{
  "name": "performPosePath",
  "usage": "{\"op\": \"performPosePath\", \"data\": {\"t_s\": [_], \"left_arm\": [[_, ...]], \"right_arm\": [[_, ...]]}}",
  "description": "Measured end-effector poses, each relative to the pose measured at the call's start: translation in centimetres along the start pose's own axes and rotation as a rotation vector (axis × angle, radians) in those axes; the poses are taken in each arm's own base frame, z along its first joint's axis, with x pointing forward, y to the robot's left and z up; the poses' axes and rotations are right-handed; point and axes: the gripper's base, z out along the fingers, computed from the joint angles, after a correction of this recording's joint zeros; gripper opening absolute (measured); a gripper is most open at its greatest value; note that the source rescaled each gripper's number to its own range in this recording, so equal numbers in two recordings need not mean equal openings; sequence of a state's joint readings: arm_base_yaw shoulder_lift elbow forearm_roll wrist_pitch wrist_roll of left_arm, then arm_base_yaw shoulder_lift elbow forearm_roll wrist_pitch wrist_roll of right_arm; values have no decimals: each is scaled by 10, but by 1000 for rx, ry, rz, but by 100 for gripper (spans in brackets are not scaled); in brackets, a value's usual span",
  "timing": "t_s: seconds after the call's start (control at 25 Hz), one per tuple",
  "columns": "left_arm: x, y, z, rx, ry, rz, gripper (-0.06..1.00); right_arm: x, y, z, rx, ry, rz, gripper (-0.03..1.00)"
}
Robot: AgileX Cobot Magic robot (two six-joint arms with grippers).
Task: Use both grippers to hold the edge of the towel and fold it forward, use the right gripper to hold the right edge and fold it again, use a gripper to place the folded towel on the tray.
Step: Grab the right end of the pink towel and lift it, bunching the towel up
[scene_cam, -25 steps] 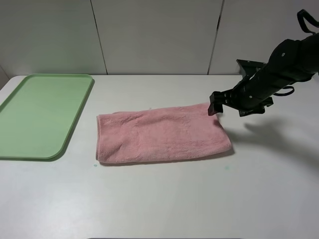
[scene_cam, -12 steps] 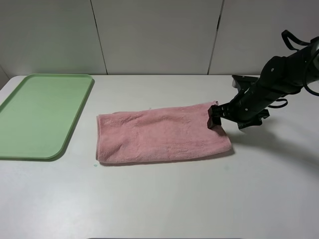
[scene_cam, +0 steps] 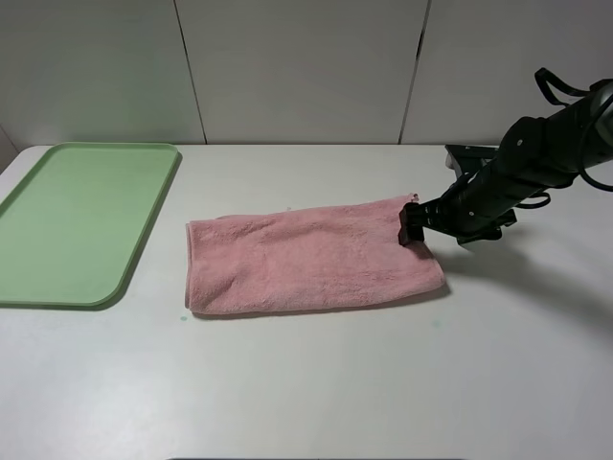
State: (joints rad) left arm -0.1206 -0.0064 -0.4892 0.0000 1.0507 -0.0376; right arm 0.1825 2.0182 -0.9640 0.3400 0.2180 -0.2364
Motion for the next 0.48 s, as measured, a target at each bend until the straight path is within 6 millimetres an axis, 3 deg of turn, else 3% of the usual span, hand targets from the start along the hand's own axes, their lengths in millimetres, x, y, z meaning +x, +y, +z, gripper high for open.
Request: {"op": "performPosePath", "data": {"t_s": [0.48], "left_arm": [[0, 0, 0, 0, 0, 0, 92]], "right_arm": [[0, 0, 0, -3, 18, -28, 97]]}}
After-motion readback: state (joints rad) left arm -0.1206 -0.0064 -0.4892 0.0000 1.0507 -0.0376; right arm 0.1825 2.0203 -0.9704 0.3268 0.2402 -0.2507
